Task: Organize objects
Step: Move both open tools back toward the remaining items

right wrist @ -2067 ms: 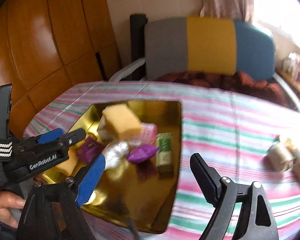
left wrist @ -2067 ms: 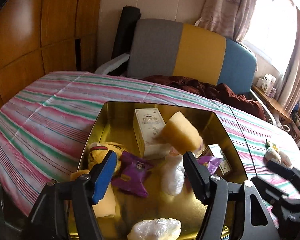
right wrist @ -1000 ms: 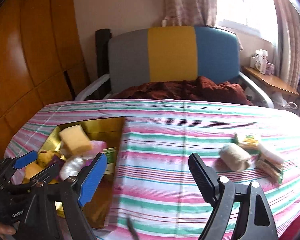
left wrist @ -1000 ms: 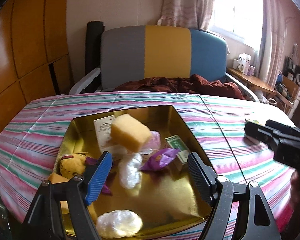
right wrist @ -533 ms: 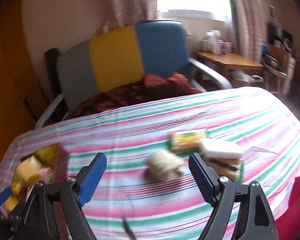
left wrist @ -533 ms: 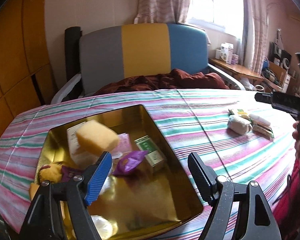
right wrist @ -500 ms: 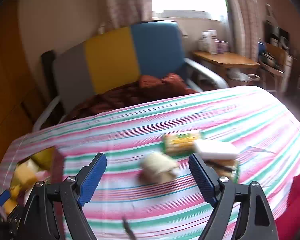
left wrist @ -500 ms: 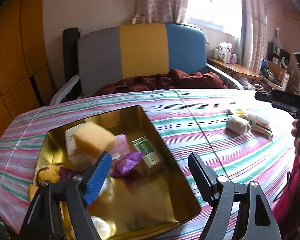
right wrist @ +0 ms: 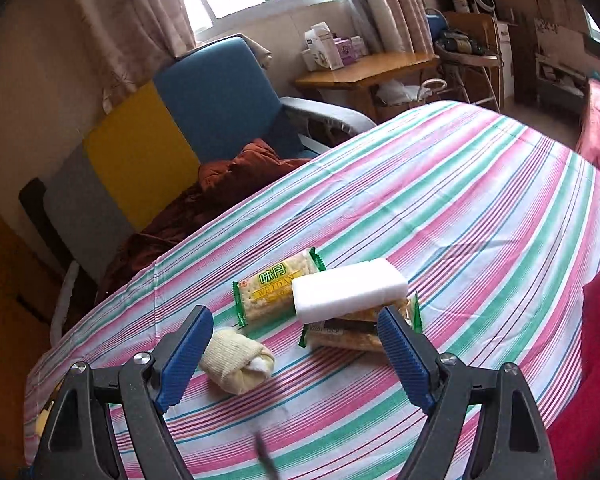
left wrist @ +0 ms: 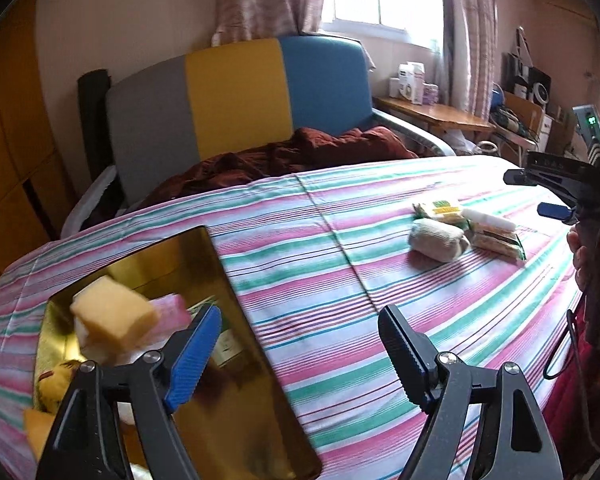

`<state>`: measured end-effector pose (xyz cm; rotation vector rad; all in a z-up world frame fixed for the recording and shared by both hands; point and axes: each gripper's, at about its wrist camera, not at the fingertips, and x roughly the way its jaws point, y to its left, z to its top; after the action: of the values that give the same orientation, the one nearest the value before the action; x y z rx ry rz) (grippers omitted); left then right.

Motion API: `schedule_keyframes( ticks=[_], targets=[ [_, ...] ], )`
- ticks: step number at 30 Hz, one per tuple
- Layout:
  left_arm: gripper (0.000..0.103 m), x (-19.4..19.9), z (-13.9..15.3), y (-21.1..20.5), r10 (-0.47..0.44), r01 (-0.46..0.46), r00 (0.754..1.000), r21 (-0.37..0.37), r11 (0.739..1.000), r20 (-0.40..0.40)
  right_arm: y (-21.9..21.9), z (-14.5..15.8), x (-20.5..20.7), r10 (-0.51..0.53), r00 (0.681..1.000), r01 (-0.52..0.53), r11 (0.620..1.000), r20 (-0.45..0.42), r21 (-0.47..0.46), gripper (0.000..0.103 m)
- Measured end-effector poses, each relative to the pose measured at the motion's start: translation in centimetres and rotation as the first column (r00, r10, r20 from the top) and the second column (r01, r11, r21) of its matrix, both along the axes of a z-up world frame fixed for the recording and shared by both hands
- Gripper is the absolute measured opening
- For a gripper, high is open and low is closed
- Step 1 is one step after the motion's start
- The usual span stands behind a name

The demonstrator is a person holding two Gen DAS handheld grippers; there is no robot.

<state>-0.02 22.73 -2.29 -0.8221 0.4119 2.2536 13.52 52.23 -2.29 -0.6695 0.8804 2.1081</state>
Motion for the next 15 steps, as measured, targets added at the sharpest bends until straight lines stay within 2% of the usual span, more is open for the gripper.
schedule_keyframes(
  ticks=[5, 10, 15],
  targets=[
    [0.081, -0.1, -0.8, 3.2, -0.048, 0.048, 0.998, -0.023, 0.999, 0.034, 0.3, -0.2, 0.5, -0.015, 0.999, 0.014, 0.999, -0.031, -0.034, 0.086],
    [0.081, -1.1, -1.7, 6.9, -0.072, 0.076, 0.99, -0.029, 0.997, 0.121, 1.4, -0.6, 2.6, -0.115, 0.989, 0.106, 0.99, -0.095, -0.088, 0.086],
    [0.081, -1.5, -2.3, 11.2, -0.112, 0.118, 0.976, -0.024, 0.993, 0.188, 2.6, -1.3, 5.1, -0.23, 0.959, 0.204, 0.966, -0.163, -0.161, 0.087]
  ],
)
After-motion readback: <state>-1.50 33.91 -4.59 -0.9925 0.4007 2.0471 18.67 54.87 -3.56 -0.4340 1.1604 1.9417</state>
